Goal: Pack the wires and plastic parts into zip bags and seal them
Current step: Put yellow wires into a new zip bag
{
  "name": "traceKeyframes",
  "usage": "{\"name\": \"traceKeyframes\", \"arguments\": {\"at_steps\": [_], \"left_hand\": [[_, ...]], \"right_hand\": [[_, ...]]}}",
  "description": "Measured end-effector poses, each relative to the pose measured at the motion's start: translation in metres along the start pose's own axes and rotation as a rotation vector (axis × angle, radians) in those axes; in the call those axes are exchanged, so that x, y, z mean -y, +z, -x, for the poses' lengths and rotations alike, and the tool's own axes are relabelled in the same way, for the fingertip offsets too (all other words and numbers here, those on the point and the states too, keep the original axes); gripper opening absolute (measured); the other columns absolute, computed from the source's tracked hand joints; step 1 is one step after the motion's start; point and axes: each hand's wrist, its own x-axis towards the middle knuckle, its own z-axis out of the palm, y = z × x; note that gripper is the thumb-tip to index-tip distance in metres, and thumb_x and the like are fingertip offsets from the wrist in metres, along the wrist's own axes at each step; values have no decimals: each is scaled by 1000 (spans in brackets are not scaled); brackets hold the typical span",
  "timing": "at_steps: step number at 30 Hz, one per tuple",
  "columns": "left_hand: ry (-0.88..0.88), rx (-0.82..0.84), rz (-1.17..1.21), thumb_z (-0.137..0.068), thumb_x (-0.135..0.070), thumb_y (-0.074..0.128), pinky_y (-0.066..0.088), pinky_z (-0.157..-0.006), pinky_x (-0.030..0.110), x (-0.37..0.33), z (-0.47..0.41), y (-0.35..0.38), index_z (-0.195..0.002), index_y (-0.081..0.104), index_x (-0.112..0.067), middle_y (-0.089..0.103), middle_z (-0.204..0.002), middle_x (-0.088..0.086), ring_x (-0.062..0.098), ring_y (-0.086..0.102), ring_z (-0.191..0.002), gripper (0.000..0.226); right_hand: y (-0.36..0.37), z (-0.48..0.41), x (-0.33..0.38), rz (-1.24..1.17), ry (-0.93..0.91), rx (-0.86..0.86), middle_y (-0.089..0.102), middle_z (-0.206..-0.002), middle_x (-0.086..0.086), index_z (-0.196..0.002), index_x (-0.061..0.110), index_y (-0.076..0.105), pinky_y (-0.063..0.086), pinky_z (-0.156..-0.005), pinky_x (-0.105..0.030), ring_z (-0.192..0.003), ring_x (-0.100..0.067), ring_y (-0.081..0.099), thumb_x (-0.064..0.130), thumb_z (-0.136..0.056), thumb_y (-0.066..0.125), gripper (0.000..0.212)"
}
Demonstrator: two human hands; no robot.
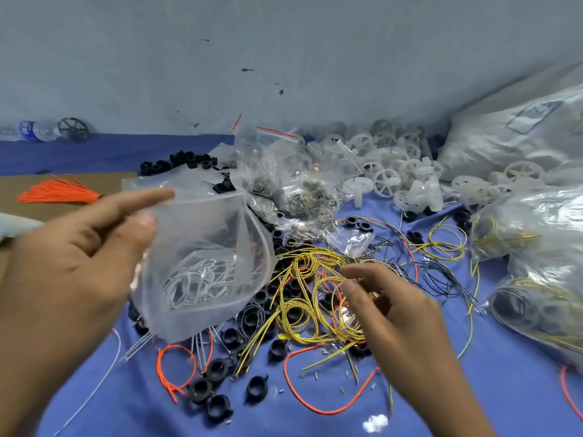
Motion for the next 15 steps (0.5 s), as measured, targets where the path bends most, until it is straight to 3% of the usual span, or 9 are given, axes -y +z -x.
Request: {"name": "traceKeyframes", "arguments": {"at_steps": [3, 6, 8, 10, 11, 13, 15], "left_hand": [[29, 1, -16, -89, -68, 49, 54, -70, 70, 3, -6, -4, -131, 63, -42, 68, -103, 26, 54, 62, -88, 51], [24, 27, 10, -88, -65, 52, 53, -62, 71, 0, -3, 5, -130, 63, -43, 67, -101, 28, 57, 61, -84, 49], [31, 21, -1, -87, -63, 51, 55, -57, 65, -5, 0, 10, -127, 64, -45, 67, -96, 28, 54, 61, -79, 45], [46, 2, -10, -87, -61, 51, 55, -47, 47, -9, 3, 13, -121, 66, -48, 65, -89, 28, 47, 58, -69, 40], [51, -5, -9, -86, -60, 51, 47, -39, 38, -10, 5, 14, -118, 67, -50, 63, -85, 28, 43, 53, -62, 37], [52, -10, 16, -86, -56, 53, 34, -39, 32, -11, 7, 16, -111, 68, -55, 60, -73, 23, 27, 44, -53, 29], [46, -21, 56, -88, -46, 55, 27, -38, 28, -10, 8, 18, -106, 69, -57, 51, -56, 8, 10, 37, -48, 25]], "right_hand": [[8, -17, -29, 272, 43, 123, 67, -86, 19, -101, 36, 67, 49, -68, -30, -70, -4, 61, 36, -95, 59, 10], [41, -27, -47, 508, -13, 340, 63, -102, 12, -108, 33, 65, 49, -78, -34, -100, -13, 57, 37, -98, 50, 18], [65, -30, -53, 575, -64, 422, 57, -110, 8, -114, 33, 61, 47, -81, -35, -110, -20, 49, 36, -100, 46, 21], [80, -35, -54, 629, -110, 433, 53, -111, 2, -116, 28, 58, 45, -80, -36, -108, -25, 46, 31, -101, 46, 20], [84, -38, -55, 653, -136, 417, 51, -110, 0, -115, 25, 57, 44, -79, -36, -105, -27, 46, 28, -100, 47, 19], [86, -45, -57, 661, -145, 414, 49, -109, 0, -111, 24, 55, 43, -76, -36, -101, -26, 45, 29, -98, 51, 15], [84, -50, -59, 624, -101, 465, 47, -107, 2, -108, 24, 53, 38, -73, -34, -102, -24, 44, 33, -96, 53, 14]]}}
